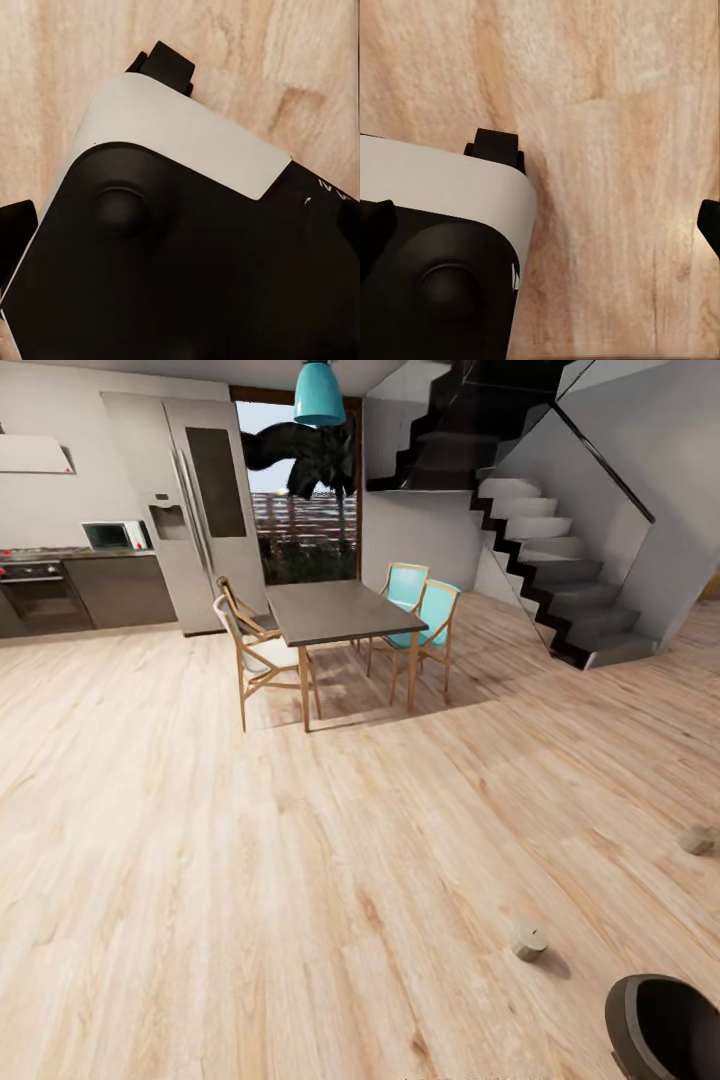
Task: Place each of the two pumpkins and all three candles from the living room inside a cabinet in the living room (use any cabinet), then make sure every cabinet is closed, and position the cauldron so it is next to a table in the living room.
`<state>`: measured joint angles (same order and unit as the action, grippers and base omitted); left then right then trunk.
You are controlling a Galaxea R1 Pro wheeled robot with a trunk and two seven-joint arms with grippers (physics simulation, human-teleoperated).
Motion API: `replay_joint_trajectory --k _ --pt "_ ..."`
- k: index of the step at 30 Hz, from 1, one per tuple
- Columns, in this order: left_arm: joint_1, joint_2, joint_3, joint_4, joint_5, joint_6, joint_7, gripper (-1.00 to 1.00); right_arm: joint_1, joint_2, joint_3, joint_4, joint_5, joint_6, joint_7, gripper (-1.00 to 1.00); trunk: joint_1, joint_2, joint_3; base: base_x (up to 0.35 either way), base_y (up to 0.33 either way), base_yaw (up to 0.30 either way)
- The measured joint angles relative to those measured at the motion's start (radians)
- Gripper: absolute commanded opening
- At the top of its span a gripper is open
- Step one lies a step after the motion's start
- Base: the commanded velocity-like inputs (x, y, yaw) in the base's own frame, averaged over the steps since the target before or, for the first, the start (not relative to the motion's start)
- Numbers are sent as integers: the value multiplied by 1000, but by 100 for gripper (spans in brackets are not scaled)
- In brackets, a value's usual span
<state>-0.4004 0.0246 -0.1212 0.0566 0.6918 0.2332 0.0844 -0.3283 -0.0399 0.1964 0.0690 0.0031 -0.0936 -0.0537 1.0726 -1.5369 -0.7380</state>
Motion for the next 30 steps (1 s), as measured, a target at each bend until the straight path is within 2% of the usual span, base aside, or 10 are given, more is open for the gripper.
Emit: replay_joint_trajectory --k 15,30 --pt "0 0 0 0 0 0 0 100 0 0 0 0 0 0 0 100 0 0 0 0 6 -282" --pt "0 0 0 0 0 0 0 100 0 0 0 0 0 0 0 100 0 0 0 41 252 -281"
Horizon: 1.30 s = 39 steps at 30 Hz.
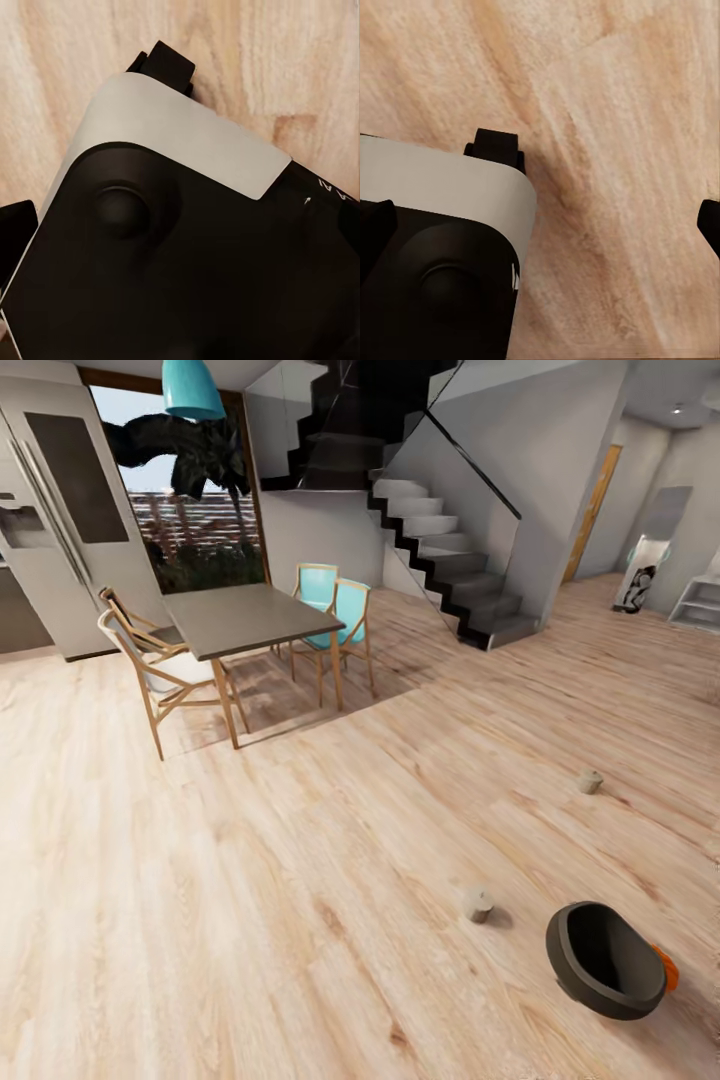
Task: Place each of the two pumpkins and all three candles from the living room inside a cabinet in the living room (use any cabinet), then make sure every cabinet is closed, and position the cauldron so it is next to a table in the living room.
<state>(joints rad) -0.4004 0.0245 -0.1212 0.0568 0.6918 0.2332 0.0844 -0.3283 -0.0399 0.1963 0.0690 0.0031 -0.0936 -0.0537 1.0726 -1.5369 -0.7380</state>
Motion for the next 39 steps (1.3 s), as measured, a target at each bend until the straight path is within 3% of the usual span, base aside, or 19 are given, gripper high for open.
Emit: replay_joint_trajectory --k 20,39 --pt "0 0 0 0 0 0 0 100 0 0 0 0 2 0 0 100 0 0 0 116 275 -207" --pt "0 0 0 0 0 0 0 100 1 0 0 0 2 0 0 100 0 0 4 256 226 -284"
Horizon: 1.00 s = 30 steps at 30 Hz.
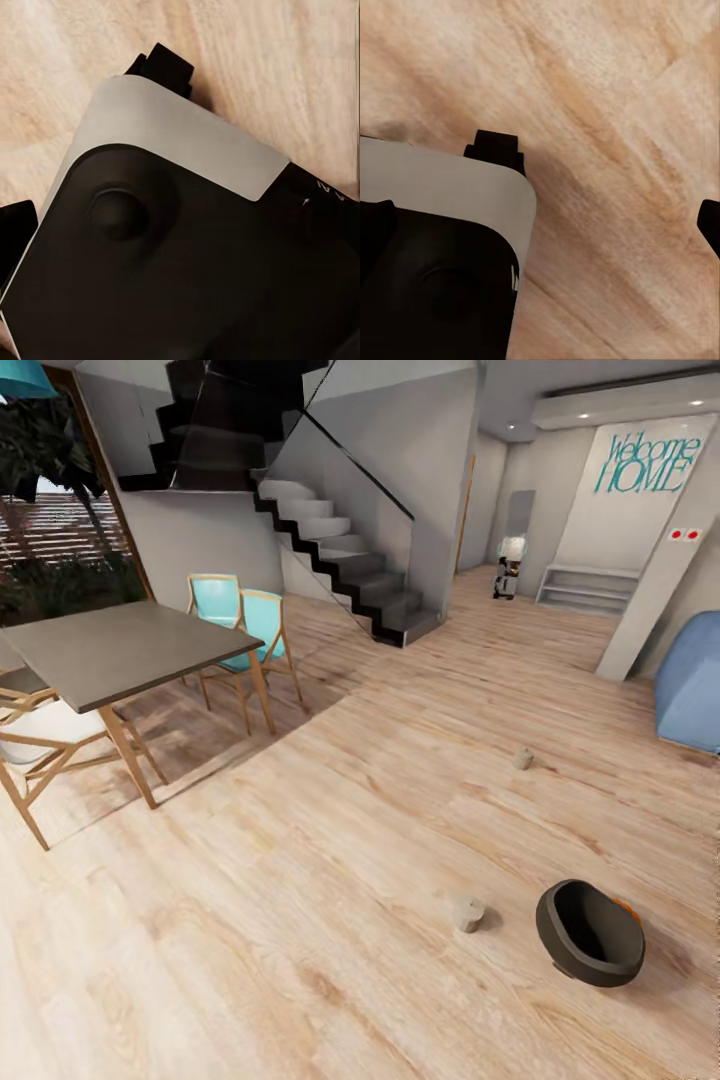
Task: Place each of the two pumpkins and all three candles from the living room inside a cabinet in the living room (use any cabinet), then make sure every cabinet is closed, and position the cauldron so it is next to a table in the living room.
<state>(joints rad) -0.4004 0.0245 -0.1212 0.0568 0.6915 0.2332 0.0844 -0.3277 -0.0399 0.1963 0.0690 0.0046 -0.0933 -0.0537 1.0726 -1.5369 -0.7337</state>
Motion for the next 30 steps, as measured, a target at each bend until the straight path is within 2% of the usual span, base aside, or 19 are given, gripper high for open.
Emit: replay_joint_trajectory --k 11,25,30 --pt "0 0 -1 0 -1 0 0 100 0 0 0 0 0 0 0 100 0 0 5 286 157 -284" --pt "0 -2 -2 0 -1 0 0 100 1 0 0 0 0 0 0 100 0 0 14 323 8 -281" --pt "0 -2 -2 0 -1 0 0 100 1 0 0 0 0 0 0 100 0 0 15 333 0 -85"
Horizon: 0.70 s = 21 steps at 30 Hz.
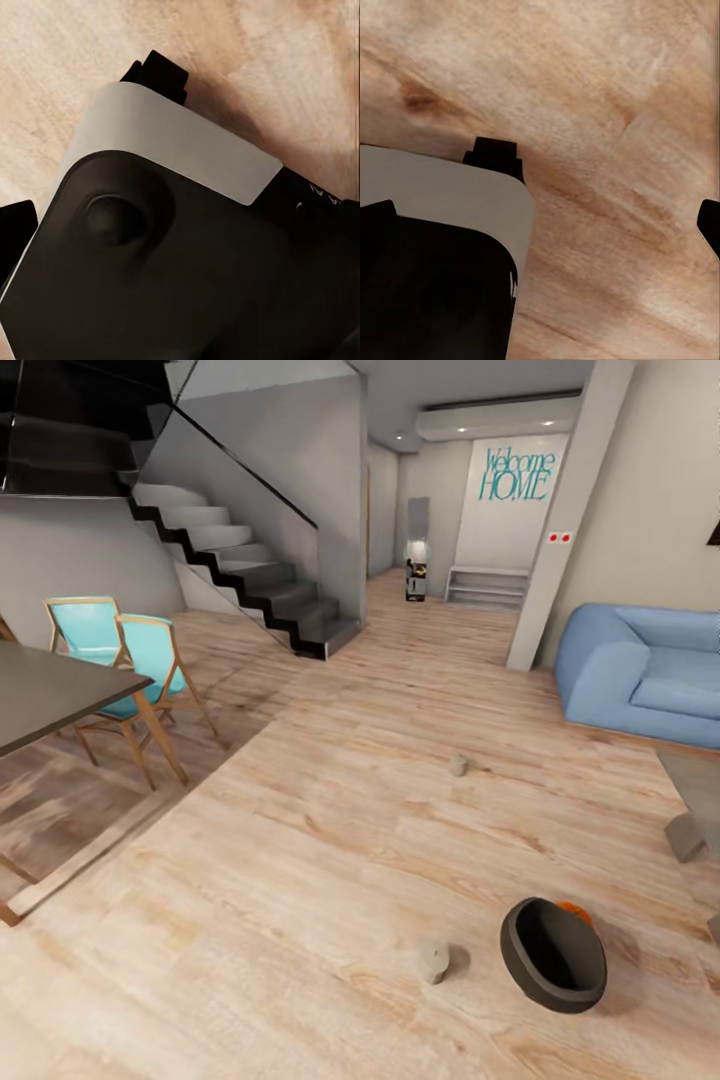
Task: Place each of the two pumpkins and all three candles from the living room inside a cabinet in the living room (use any cabinet), then make sure every cabinet is closed, and position the cauldron so it is next to a table in the living room.
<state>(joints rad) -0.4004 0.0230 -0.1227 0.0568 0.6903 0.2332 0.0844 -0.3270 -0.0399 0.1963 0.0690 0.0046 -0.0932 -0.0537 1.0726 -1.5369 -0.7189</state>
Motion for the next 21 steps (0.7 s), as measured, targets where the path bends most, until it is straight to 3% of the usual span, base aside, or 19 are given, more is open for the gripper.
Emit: replay_joint_trajectory --k 21 --pt "0 0 0 0 0 0 0 100 0 0 1 3 2 1 0 100 0 0 0 335 0 -2"
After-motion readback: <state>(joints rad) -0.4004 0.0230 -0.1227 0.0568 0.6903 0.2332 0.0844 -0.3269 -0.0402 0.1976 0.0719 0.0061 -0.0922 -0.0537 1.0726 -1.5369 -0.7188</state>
